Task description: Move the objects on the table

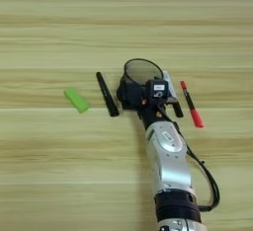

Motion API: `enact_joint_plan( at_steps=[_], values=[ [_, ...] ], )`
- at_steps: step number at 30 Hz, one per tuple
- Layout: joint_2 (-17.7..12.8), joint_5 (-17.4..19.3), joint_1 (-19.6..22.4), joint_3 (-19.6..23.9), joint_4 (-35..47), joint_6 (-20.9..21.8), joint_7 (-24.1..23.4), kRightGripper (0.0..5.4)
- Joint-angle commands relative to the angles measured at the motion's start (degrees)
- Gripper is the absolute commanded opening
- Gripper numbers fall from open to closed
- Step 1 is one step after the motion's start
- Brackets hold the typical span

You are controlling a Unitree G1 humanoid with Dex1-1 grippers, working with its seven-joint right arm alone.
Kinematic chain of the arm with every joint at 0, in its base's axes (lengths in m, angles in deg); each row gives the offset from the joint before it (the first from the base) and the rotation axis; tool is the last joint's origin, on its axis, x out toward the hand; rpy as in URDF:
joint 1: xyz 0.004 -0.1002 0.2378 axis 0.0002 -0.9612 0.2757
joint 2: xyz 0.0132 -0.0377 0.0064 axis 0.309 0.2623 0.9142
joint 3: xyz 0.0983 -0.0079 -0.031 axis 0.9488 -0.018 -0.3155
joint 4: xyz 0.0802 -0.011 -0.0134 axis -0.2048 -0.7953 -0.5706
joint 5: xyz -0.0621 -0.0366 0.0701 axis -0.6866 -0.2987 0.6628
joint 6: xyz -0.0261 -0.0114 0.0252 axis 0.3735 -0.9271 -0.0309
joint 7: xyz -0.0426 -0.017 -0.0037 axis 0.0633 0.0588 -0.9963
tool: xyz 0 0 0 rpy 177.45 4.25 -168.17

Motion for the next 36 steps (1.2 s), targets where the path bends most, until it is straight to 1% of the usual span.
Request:
enact_joint_plan(
  at_steps=[1, 12, 16, 18, 24, 32, 34, 36],
  values=[
    [-1.13, -0.56, 2.25, -0.09, 2.5, 0.47, -0.63, 5.38],
    [-1.25, -0.43, 0.61, 0.2, 5.03, 0.43, -0.76, 5.38],
    [-1.32, -0.15, -0.93, 0.64, 7.07, 0.03, -0.94, 5.38],
    [-1.21, 0.07, -2.31, 0.91, 8.81, -0.29, -1.1, 5.38],
    [-0.27, 0.68, -8.79, 1.28, 16.99, -2.58, -1.96, 5.38],
    [1.62, 0.29, -16.57, 0.11, 24.72, -5.59, -2.53, 5.38],
    [1.94, -0.36, -17.92, 0.08, 26.0, -5.7, -3.32, 5.38],
    [2.29, -0.53, -18.43, 0.23, 26.21, -5.81, -4.01, 5.38]
  ],
)
